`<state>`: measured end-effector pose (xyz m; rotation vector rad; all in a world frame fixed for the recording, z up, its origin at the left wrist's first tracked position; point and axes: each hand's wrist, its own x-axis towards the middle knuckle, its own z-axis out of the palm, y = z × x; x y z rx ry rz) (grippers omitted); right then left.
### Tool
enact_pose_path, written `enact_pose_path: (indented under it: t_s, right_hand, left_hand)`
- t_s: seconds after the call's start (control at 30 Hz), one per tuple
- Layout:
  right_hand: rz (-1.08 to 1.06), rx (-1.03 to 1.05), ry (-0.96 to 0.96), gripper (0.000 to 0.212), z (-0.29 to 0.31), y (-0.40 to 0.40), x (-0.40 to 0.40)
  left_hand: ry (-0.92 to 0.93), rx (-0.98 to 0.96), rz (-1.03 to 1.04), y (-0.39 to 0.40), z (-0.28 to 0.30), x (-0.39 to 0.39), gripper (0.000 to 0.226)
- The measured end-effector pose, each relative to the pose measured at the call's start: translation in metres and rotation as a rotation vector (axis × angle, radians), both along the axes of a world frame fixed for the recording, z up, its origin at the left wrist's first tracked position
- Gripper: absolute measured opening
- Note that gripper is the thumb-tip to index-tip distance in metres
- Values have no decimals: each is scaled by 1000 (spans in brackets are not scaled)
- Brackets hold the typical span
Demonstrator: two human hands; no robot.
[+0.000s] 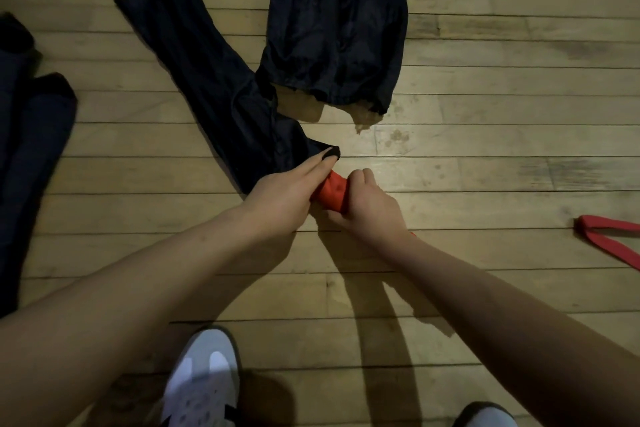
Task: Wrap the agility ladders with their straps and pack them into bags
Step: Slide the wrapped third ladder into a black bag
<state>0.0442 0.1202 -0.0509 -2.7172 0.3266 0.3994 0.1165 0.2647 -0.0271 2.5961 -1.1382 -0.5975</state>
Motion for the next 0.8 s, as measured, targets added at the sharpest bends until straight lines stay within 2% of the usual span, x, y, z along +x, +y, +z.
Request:
enact_pose_path:
  t_s: [0.17, 0.43, 0.57, 0.8]
  right_hand:
    - [-86, 103, -88, 56, -12, 15, 35]
    - [-27, -55, -169, 67, -20, 16, 29]
    - [-55, -116, -116, 71, -19, 3, -10]
    - [-96, -152, 35, 60, -12, -4, -43]
  left_hand:
    - [23, 28, 38, 15, -6, 9, 74]
    - [-72, 74, 78, 15, -12, 23, 71]
    - [-161, 71, 9, 7, -17, 12, 67]
    - [-107, 24, 72, 4, -15, 3, 65]
